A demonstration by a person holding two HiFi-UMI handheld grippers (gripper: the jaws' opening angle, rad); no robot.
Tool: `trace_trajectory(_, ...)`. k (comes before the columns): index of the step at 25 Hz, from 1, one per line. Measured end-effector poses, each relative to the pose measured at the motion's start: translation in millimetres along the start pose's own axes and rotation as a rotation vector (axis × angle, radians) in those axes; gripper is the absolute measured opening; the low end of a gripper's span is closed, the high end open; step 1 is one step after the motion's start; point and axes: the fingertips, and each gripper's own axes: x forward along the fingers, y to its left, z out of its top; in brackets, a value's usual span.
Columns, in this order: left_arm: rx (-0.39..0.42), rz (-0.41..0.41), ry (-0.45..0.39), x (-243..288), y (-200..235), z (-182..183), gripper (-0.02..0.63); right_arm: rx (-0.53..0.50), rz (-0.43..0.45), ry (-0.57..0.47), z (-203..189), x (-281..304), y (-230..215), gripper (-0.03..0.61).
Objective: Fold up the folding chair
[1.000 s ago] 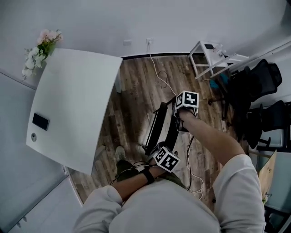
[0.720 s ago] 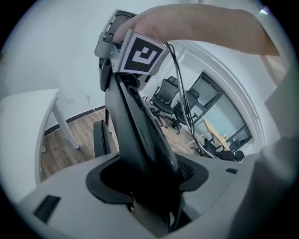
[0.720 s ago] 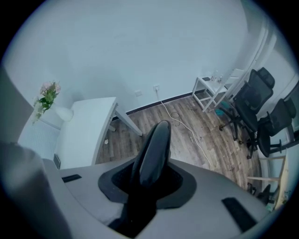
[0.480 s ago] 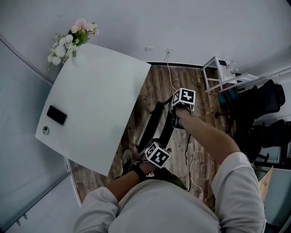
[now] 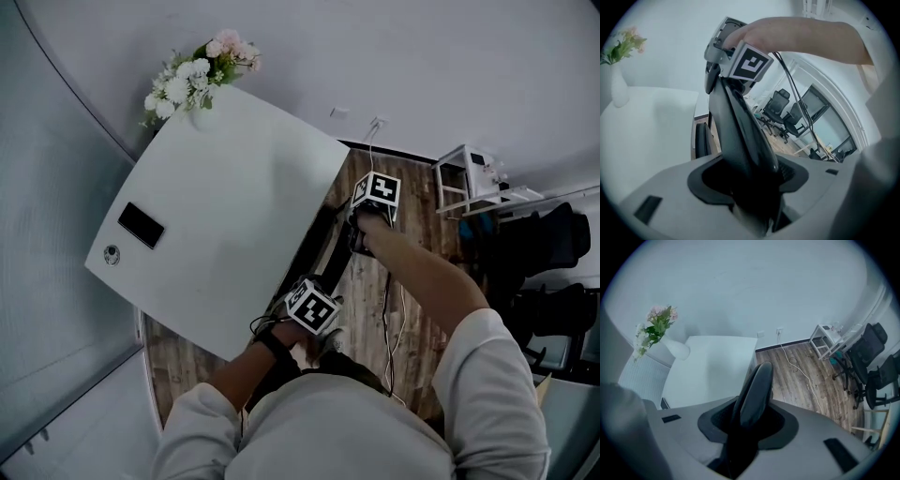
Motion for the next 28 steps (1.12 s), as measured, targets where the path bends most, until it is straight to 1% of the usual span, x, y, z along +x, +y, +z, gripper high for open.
trace_trajectory(7,-0.017,0.005,-0.02,-20.9,42.0,-6.6,0.241,-0.028,0.01,0.013,9.5,17.1,42.5,0.152)
trace_trajectory(12,-0.037,0.008,-0.034,-29.9,57.4,-9.0,0.229,-0.037,0.017,0.017,12.6,23.2,59.6,0.167)
trace_trajectory(17,-0.05,0.009,-0.066,-34.5,67.8,-9.4,0.23,-0.06,0.07,0.032,12.8,26.6,72.9,0.206)
trace_trajectory(20,-0.031,0.039,-0.081,-38.2,75.1,-8.2,0.233,-0.089,0.124,0.018,13.2,25.3,82.6,0.237)
trace_trajectory(22,0.014,0.08,-0.072,-43.9,79.2,-9.5,0.239,-0.122,0.167,-0.01,14.7,20.8,88.6,0.259)
trace_trajectory(23,0.032,0.11,-0.08,-48.3,82.1,-7.2,0.249,-0.139,0.191,-0.023,15.7,16.6,91.0,0.273)
trace_trajectory(25,0.045,0.162,-0.114,-58.2,87.7,2.4,0.284,-0.151,0.247,-0.044,17.1,5.0,92.5,0.302)
trace_trajectory(28,0.051,0.225,-0.163,-72.5,92.3,20.9,0.299,-0.143,0.329,-0.099,20.8,-19.8,85.2,0.303)
